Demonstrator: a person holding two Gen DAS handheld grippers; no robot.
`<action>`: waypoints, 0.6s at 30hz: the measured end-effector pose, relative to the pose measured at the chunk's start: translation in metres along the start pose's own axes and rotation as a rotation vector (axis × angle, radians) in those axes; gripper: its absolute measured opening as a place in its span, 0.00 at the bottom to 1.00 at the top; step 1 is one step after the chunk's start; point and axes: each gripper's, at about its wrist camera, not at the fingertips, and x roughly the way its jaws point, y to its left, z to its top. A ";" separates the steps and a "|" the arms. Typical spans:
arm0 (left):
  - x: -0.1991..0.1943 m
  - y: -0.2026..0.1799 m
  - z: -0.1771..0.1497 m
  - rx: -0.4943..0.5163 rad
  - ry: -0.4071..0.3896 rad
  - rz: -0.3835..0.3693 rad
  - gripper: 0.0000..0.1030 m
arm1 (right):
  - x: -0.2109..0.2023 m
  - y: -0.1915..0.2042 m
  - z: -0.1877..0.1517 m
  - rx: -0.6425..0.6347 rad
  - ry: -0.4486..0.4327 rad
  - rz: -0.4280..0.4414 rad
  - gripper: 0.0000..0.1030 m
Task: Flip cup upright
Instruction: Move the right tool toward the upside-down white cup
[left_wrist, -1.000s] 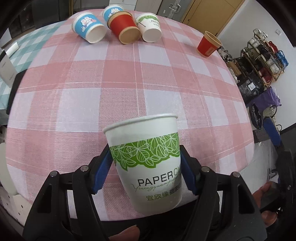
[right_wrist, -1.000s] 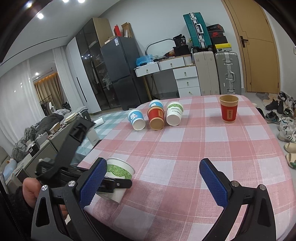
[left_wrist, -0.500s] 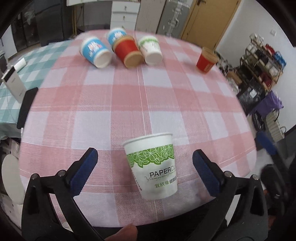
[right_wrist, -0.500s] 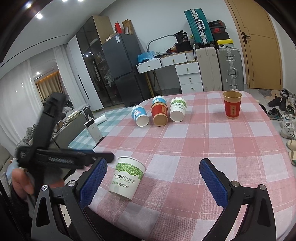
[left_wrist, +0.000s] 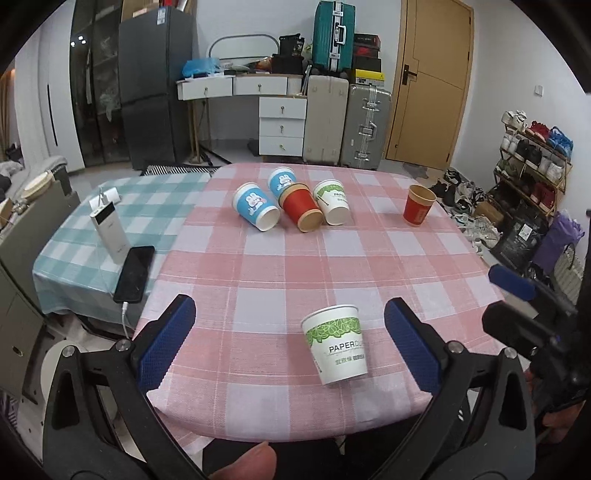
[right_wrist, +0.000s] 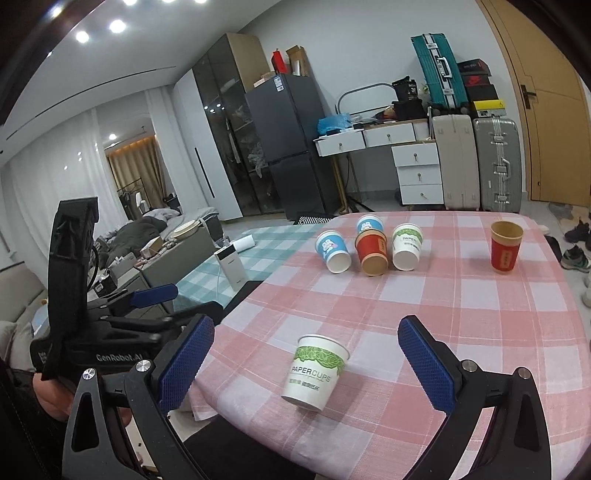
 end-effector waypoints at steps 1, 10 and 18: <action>-0.002 0.000 -0.003 0.000 -0.005 0.006 0.99 | 0.000 0.003 -0.001 -0.005 0.003 0.001 0.99; -0.006 0.013 -0.025 -0.015 -0.022 0.039 0.99 | 0.010 0.011 -0.003 0.013 0.076 -0.023 0.99; -0.001 0.027 -0.036 -0.039 -0.004 0.057 0.99 | 0.034 0.006 0.007 0.044 0.175 -0.022 0.99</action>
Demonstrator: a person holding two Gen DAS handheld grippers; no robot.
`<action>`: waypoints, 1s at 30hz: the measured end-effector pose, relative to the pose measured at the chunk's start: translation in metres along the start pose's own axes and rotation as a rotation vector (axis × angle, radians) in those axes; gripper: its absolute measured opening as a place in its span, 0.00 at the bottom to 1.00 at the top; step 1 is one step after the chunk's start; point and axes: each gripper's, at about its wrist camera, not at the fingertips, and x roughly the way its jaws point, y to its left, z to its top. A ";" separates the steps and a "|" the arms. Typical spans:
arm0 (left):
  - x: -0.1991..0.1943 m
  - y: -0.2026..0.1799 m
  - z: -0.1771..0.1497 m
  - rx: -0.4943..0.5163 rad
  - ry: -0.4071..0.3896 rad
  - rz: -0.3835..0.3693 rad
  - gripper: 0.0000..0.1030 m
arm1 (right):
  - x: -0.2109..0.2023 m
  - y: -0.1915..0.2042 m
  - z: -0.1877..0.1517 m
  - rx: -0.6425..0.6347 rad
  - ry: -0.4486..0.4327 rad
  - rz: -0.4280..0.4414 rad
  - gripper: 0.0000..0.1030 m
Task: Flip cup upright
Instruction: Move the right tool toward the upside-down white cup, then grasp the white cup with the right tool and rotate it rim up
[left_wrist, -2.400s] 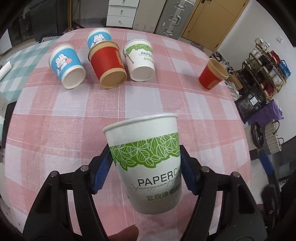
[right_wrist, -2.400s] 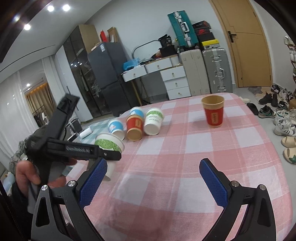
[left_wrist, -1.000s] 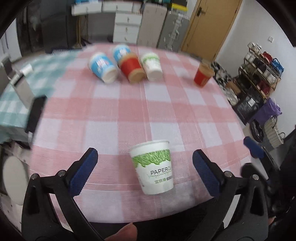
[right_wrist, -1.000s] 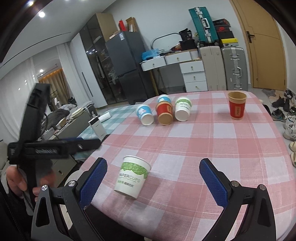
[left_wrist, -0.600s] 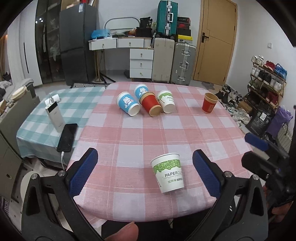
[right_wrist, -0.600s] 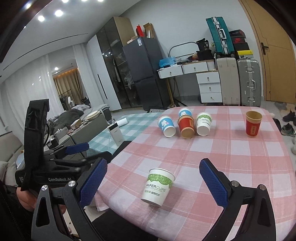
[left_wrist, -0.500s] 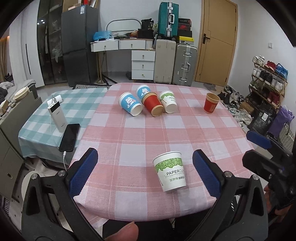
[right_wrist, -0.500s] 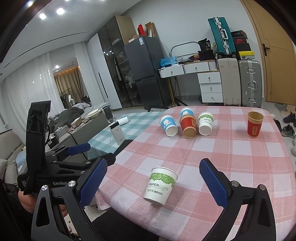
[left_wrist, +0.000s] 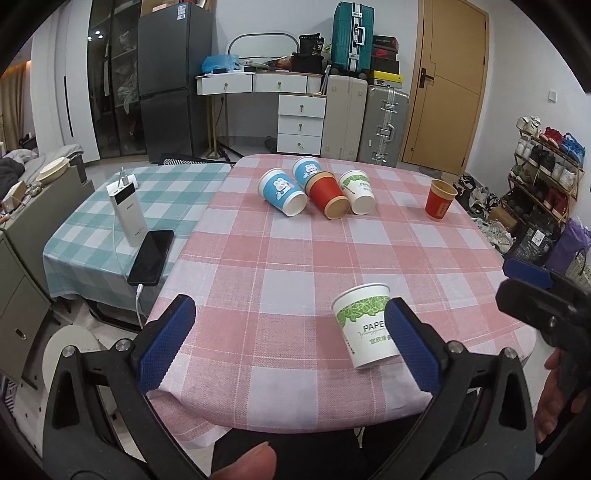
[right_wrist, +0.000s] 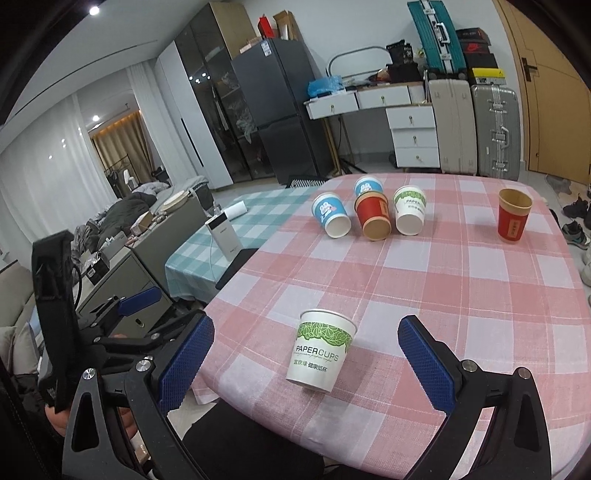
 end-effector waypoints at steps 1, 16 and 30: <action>0.000 0.001 -0.001 0.001 -0.004 0.003 0.99 | 0.003 0.000 0.004 0.002 0.014 0.009 0.99; 0.039 0.038 -0.011 -0.066 0.058 -0.006 0.99 | 0.130 -0.024 0.032 -0.001 0.612 0.141 0.99; 0.082 0.066 -0.019 -0.109 0.128 -0.033 0.99 | 0.226 -0.061 0.020 0.185 0.921 0.192 0.99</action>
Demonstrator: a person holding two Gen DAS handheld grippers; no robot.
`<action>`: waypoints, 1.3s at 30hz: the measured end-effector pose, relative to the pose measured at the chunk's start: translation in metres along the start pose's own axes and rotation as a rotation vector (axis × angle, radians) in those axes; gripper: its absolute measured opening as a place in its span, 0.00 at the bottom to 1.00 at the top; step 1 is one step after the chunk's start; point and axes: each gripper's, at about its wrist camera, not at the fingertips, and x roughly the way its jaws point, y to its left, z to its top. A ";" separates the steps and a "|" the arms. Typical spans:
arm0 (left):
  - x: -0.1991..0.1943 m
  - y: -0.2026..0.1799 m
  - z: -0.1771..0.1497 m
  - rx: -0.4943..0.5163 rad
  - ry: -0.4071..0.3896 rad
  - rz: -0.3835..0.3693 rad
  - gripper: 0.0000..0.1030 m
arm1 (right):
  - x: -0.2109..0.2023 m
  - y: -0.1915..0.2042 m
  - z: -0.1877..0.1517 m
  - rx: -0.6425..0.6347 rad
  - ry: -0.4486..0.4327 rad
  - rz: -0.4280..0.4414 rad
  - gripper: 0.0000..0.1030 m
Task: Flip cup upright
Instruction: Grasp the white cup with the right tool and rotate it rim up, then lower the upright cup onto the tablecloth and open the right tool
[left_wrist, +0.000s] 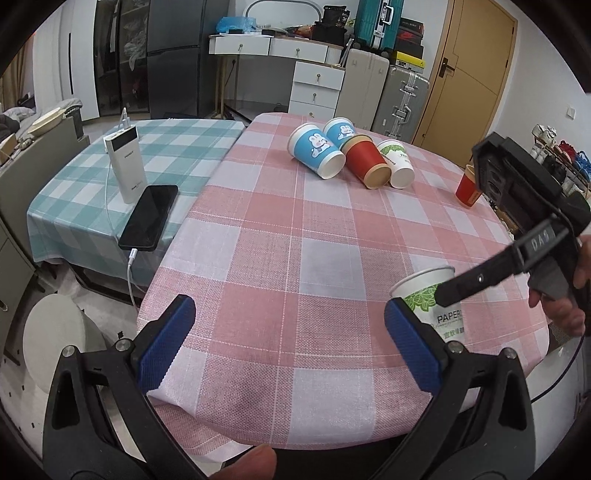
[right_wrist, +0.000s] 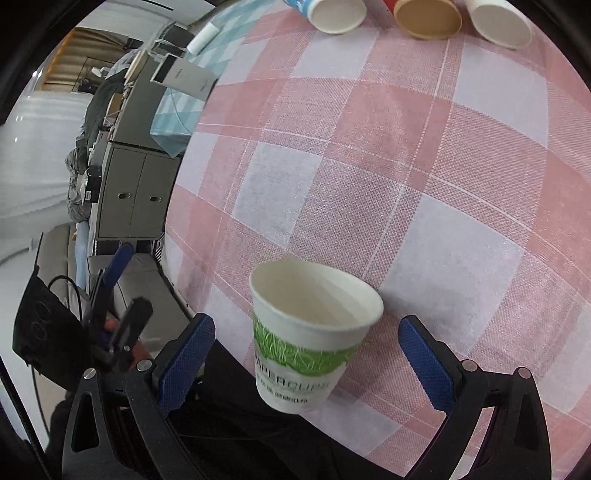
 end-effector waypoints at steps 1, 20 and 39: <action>0.004 0.001 0.000 -0.002 0.007 -0.002 0.99 | 0.004 -0.004 0.006 0.018 0.021 0.004 0.99; 0.022 0.006 0.003 -0.026 0.034 -0.007 0.99 | -0.018 -0.007 -0.010 0.020 -0.111 0.070 0.61; 0.044 -0.072 0.025 0.066 0.058 -0.063 0.99 | -0.065 -0.024 -0.089 -0.093 -0.929 -0.432 0.61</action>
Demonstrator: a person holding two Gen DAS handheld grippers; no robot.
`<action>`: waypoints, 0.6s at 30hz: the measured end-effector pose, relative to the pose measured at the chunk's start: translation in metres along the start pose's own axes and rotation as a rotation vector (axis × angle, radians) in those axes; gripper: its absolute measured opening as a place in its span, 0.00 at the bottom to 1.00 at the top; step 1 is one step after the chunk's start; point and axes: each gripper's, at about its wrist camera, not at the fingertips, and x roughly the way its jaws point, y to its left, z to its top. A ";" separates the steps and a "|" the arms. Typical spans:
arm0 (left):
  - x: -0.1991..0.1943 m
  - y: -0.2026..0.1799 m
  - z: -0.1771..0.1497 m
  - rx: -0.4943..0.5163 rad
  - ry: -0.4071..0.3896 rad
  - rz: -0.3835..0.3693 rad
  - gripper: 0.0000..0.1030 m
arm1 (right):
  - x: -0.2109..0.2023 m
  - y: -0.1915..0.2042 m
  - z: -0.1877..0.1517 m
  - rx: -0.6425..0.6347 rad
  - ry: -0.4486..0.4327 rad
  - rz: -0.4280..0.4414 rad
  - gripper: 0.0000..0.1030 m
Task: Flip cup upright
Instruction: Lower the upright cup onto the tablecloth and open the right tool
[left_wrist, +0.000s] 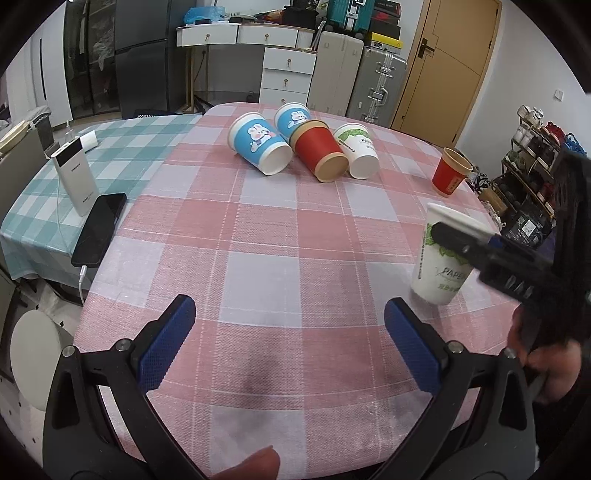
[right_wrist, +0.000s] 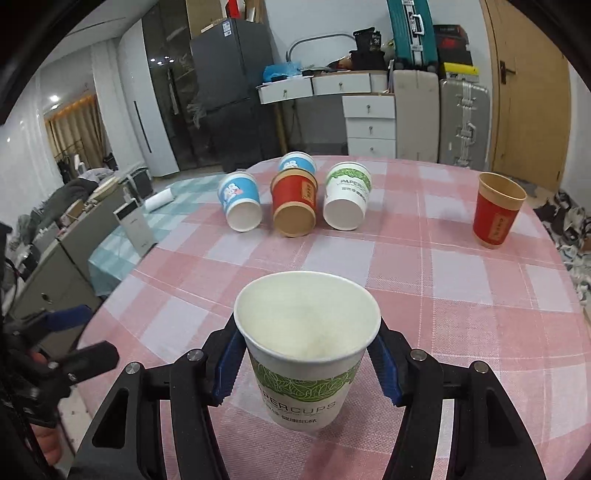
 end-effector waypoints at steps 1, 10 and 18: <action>0.002 -0.002 0.001 -0.002 0.004 0.002 0.99 | 0.000 0.002 -0.004 -0.006 -0.011 -0.006 0.61; 0.006 -0.012 -0.001 -0.002 0.023 0.004 0.99 | -0.010 0.023 -0.035 -0.120 -0.078 -0.080 0.63; 0.003 -0.017 -0.005 -0.005 0.031 0.002 0.99 | -0.013 0.028 -0.046 -0.149 -0.017 -0.076 0.83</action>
